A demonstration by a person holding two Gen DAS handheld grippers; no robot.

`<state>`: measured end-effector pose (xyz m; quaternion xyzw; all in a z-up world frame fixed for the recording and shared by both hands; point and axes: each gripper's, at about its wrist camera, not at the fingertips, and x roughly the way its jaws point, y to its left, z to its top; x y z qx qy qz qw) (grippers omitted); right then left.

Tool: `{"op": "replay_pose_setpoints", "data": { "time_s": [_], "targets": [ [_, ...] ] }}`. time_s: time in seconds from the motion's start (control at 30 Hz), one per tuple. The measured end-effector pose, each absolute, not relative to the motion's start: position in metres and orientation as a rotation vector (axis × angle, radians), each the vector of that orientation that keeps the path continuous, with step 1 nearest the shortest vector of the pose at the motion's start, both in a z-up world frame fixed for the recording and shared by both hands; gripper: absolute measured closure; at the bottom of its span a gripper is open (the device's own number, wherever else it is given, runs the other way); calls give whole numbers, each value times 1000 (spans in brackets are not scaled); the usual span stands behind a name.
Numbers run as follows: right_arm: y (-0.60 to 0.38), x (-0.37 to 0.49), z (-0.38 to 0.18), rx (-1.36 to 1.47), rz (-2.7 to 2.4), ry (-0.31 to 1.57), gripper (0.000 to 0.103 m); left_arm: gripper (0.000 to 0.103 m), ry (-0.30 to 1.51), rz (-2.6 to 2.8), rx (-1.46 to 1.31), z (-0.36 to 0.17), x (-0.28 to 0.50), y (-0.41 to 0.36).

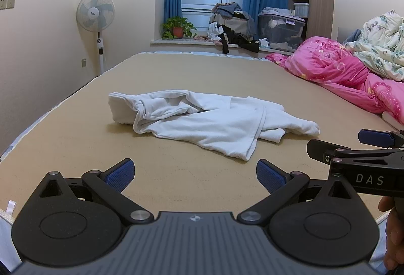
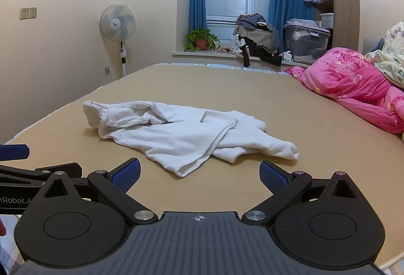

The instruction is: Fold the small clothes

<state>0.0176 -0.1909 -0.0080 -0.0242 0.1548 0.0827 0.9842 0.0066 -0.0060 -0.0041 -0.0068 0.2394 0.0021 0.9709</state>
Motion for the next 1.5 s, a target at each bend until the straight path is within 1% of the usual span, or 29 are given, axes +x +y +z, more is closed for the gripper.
{"op": "replay_pose_setpoints", "data": {
  "time_s": [0.7,0.83,0.9,0.97,1.03,1.07,1.1,1.13,1.2,1.27,1.3,1.37,1.43,1.5],
  "targets": [
    [-191,17,-8,-50,168,312,4,0,485,4,-10,-4,3,-1],
    [-188,21,-7,-40,169,304,4,0,481,8,-7,-7,3,1],
    [-189,22,-15,-33,162,296,4,0,475,11,-7,-12,4,2],
    [-193,23,-6,-19,158,291,5,1,458,24,17,-16,6,3],
    [-201,28,3,-5,162,278,5,3,443,33,37,-18,6,4],
    [-209,28,10,0,168,261,5,8,436,37,60,-18,5,4],
    [-218,31,15,51,181,201,5,18,440,37,71,-19,6,4],
    [-227,35,26,71,187,161,5,22,449,39,77,-21,8,5],
    [-243,45,40,57,191,149,4,33,439,57,138,-20,8,4],
    [-254,59,49,14,184,183,4,38,461,55,120,-22,11,6],
    [-261,65,51,8,187,181,5,38,464,53,118,-23,12,7],
    [-274,76,47,21,193,206,8,38,486,30,72,-28,16,11],
    [-287,82,33,67,176,227,12,43,507,26,66,-31,20,14],
    [-298,93,18,133,147,325,16,56,522,19,44,-35,28,18]
  ]
}}
